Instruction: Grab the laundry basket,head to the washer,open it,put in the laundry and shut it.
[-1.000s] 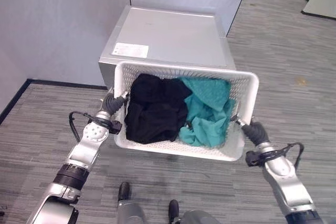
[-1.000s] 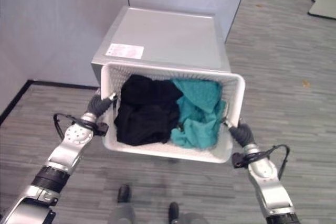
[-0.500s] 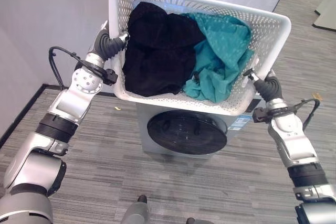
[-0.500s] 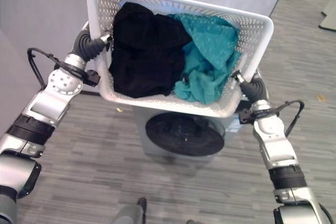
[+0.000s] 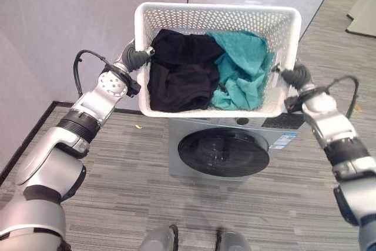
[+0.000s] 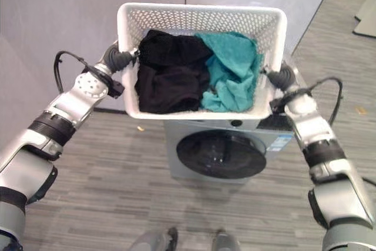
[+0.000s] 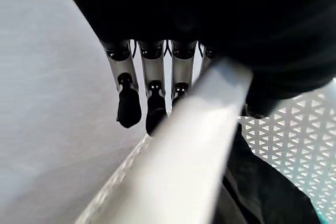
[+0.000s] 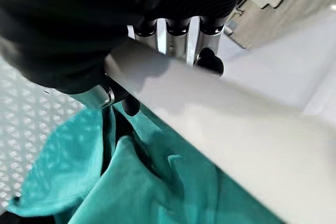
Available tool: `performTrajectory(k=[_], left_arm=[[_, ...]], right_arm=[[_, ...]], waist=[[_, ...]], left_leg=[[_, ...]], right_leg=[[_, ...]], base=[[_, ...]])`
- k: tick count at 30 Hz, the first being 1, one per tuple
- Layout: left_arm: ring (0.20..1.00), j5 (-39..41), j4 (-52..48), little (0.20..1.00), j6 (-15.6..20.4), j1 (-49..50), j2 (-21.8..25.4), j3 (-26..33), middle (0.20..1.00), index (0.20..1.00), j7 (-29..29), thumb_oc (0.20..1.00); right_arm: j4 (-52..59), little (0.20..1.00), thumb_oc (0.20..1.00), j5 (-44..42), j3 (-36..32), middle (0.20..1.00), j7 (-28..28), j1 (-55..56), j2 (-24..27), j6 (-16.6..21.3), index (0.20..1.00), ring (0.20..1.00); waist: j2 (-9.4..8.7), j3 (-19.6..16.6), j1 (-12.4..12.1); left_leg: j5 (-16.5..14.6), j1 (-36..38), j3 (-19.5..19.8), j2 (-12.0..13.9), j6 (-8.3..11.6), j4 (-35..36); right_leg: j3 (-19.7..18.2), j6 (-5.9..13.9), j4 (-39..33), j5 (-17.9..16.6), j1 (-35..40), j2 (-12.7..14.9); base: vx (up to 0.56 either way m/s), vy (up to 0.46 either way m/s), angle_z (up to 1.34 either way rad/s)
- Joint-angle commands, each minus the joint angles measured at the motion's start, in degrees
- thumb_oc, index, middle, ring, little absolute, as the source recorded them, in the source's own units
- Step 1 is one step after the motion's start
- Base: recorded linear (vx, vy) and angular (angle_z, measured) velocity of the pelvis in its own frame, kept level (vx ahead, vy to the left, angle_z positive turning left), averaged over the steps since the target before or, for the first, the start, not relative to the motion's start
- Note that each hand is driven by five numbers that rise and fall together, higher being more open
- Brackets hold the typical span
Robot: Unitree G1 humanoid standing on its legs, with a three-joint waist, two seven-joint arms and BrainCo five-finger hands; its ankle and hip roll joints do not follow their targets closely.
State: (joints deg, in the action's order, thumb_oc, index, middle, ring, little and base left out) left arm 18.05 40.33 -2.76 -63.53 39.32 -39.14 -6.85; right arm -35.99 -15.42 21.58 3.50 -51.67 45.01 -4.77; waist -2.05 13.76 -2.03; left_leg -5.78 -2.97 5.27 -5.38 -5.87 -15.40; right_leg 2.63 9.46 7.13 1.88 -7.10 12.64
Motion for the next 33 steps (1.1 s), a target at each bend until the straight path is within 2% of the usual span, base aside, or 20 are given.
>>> performTrajectory(k=[1,2,3,5,6,7,8,9,10,12,14,16,17,19,24,30,33], left_arm=[[0.200,0.8,2.8,0.200,5.2,-9.5,1.8,1.5,0.200,0.200,-2.2,0.200],[0.200,0.8,2.9,0.200,5.2,-9.6,1.8,1.4,0.200,0.200,-2.2,0.200],[0.200,0.9,3.1,0.200,5.2,-9.4,1.3,1.6,0.200,0.200,-2.3,0.200],[0.200,1.6,2.0,0.200,5.4,-6.6,2.0,3.4,0.200,0.200,-2.6,0.200],[0.200,1.5,1.8,0.200,5.3,-6.4,1.9,3.3,0.200,0.200,-2.6,0.200],[0.200,1.4,-1.1,0.200,5.1,-2.3,3.2,6.1,0.200,0.200,-2.4,0.200],[0.200,1.2,-3.5,0.200,4.6,-0.7,4.0,7.3,0.200,0.200,-2.2,0.200],[0.200,0.8,-6.3,0.200,4.4,1.4,5.2,9.6,0.200,0.200,-1.7,0.200],[0.200,-0.1,-9.5,0.200,3.9,4.4,6.2,12.0,0.200,0.200,-1.2,0.200],[0.200,-0.4,-10.6,0.200,3.6,5.3,6.2,12.4,0.200,0.200,-0.9,0.200],[0.200,-0.8,-11.8,0.200,3.2,6.0,6.0,13.0,0.200,0.200,-0.6,0.200],[0.200,-1.1,-12.2,0.200,3.1,6.9,6.8,13.6,0.200,0.200,0.1,0.200],[0.200,-1.5,-12.0,0.200,3.0,8.2,7.4,14.1,0.200,0.200,0.7,0.200],[0.200,-1.7,-11.1,0.200,2.9,8.3,7.3,13.6,0.200,0.200,0.9,0.200],[0.200,-2.1,-8.8,0.200,2.9,6.0,6.9,10.2,0.200,0.200,1.0,0.200],[0.200,-1.4,-5.9,0.200,3.1,3.1,7.7,7.4,0.200,0.200,1.5,0.200],[0.200,-1.8,-3.3,0.200,2.6,-1.2,7.7,4.3,0.200,0.200,2.0,0.200]], right_arm=[[-8.2,0.200,0.200,-0.1,1.5,0.200,3.4,-7.9,11.0,0.2,0.200,0.200],[-8.2,0.200,0.200,-0.1,1.5,0.200,3.4,-8.0,11.1,0.2,0.200,0.200],[-6.0,0.200,0.200,-0.3,0.3,0.200,3.5,-7.1,12.9,0.6,0.200,0.200],[-1.6,0.200,0.200,0.8,-2.4,0.200,3.7,-3.2,15.7,0.9,0.200,0.200],[-1.1,0.200,0.200,0.9,-3.0,0.200,3.7,-2.4,15.8,0.7,0.200,0.200],[7.1,0.200,0.200,2.4,-11.7,0.200,4.5,7.7,18.4,1.1,0.200,0.200],[10.2,0.200,0.200,2.8,-16.2,0.200,5.1,12.5,19.4,1.4,0.200,0.200],[13.5,0.200,0.200,3.2,-20.1,0.200,5.1,16.8,20.4,1.8,0.200,0.200],[18.7,0.200,0.200,2.8,-27.9,0.200,5.1,24.4,21.0,2.7,0.200,0.200],[19.7,0.200,0.200,2.4,-30.5,0.200,4.8,27.6,20.8,2.8,0.200,0.200],[21.4,0.200,0.200,1.3,-34.6,0.200,3.4,33.3,20.2,2.6,0.200,0.200],[22.5,0.200,0.200,1.2,-35.3,0.200,1.0,36.3,19.8,2.4,0.200,0.200],[22.5,0.200,0.200,0.2,-36.4,0.200,-1.3,38.5,19.9,1.4,0.200,0.200],[21.5,0.200,0.200,-0.5,-36.2,0.200,-1.4,39.1,19.4,1.7,0.200,0.200],[19.0,0.200,0.200,-3.2,-33.5,0.200,-3.8,39.1,19.5,1.8,0.200,0.200],[13.6,0.200,0.200,-4.4,-21.5,0.200,-8.0,31.2,19.5,0.6,0.200,0.200],[10.5,0.200,0.200,-5.2,-15.6,0.200,-10.3,25.6,22.0,-0.4,0.200,0.200]], waist=[[-0.16,-5.2,-0.1],[-0.14,-5.1,-0.1],[-0.89,-6.1,0.8],[-0.71,-7.0,2.5],[-0.61,-7.2,2.6],[-0.26,-7.9,4.2],[-0.47,-7.5,4.5],[-1.13,-6.6,4.9],[-1.60,-5.5,5.0],[-1.90,-4.9,4.9],[-2.55,-4.7,4.2],[-2.47,-4.5,2.6],[-2.07,-5.2,2.6],[-1.83,-5.7,2.4],[-3.23,-7.1,1.8],[-3.71,-7.7,0.5],[-3.68,-8.1,0.1]], left_leg=[[-4.6,9.4,3.1,4.7,4.84,6.5],[-4.7,9.5,3.2,4.7,4.84,6.5],[-6.2,10.5,4.3,5.3,5.54,5.3],[-5.5,12.3,4.8,8.2,7.14,3.8],[-5.6,12.4,5.0,8.5,7.26,3.8],[-1.9,10.8,3.5,12.0,8.90,-2.4],[0.7,7.8,2.5,13.4,9.02,-9.8],[3.1,4.9,1.5,13.5,8.50,-14.8],[3.1,0.0,0.8,14.6,7.59,-23.4],[2.7,-2.2,0.7,15.1,7.39,-24.8],[0.9,-4.7,0.9,15.2,7.58,-19.2],[-0.3,-4.2,2.8,13.9,8.21,-6.9],[2.3,-2.0,2.4,14.5,9.23,3.1],[3.2,-0.5,2.3,14.8,9.57,5.0],[4.5,2.4,1.8,14.4,9.94,9.3],[4.3,5.2,0.3,14.5,9.57,11.6],[4.0,5.7,0.1,14.4,9.49,11.8]], right_leg=[[-1.0,1.91,-6.9,-9.7,-0.6,0.0],[-0.8,1.91,-7.0,-9.7,-0.4,0.0],[-1.5,1.78,-5.0,-9.8,0.8,-0.4],[-0.9,1.25,-2.4,-8.6,1.2,-2.1],[-0.6,1.14,-2.3,-8.4,1.3,-2.2],[2.7,-0.32,-1.4,-5.7,3.6,-3.3],[4.1,-1.23,-1.8,-5.0,5.3,-3.8],[4.4,-2.64,-2.5,-4.9,6.4,-4.5],[4.5,-4.08,-4.0,-3.6,8.6,-6.7],[4.7,-4.40,-4.6,-3.1,9.2,-7.2],[4.3,-4.29,-5.0,-2.3,9.8,-7.3],[2.7,-4.00,-4.8,-1.0,10.5,-8.2],[2.5,-3.73,-4.6,-0.2,10.9,-8.4],[2.1,-3.73,-4.5,0.4,11.2,-8.6],[1.6,-3.25,-5.0,0.0,11.4,-7.7],[1.0,-2.33,-5.4,-0.3,11.6,-7.3],[1.1,-2.05,-5.7,-0.3,11.8,-7.0]], base=[[0.13,-0.054,0.36],[0.27,-0.120,0.46],[0.32,-0.150,0.43],[0.38,-0.178,0.60],[0.35,-0.200,0.77],[0.29,-0.211,0.61],[0.31,-0.299,0.78],[0.23,-0.320,0.69],[0.13,-0.230,0.50],[0.09,-0.110,-0.15],[0.15,-0.009,-0.48],[0.22,0.120,-0.35],[0.17,0.125,-0.53],[0.12,0.083,-0.48],[0.09,0.056,-0.48],[0.04,0.043,-0.08],[0.02,0.036,0.00]])
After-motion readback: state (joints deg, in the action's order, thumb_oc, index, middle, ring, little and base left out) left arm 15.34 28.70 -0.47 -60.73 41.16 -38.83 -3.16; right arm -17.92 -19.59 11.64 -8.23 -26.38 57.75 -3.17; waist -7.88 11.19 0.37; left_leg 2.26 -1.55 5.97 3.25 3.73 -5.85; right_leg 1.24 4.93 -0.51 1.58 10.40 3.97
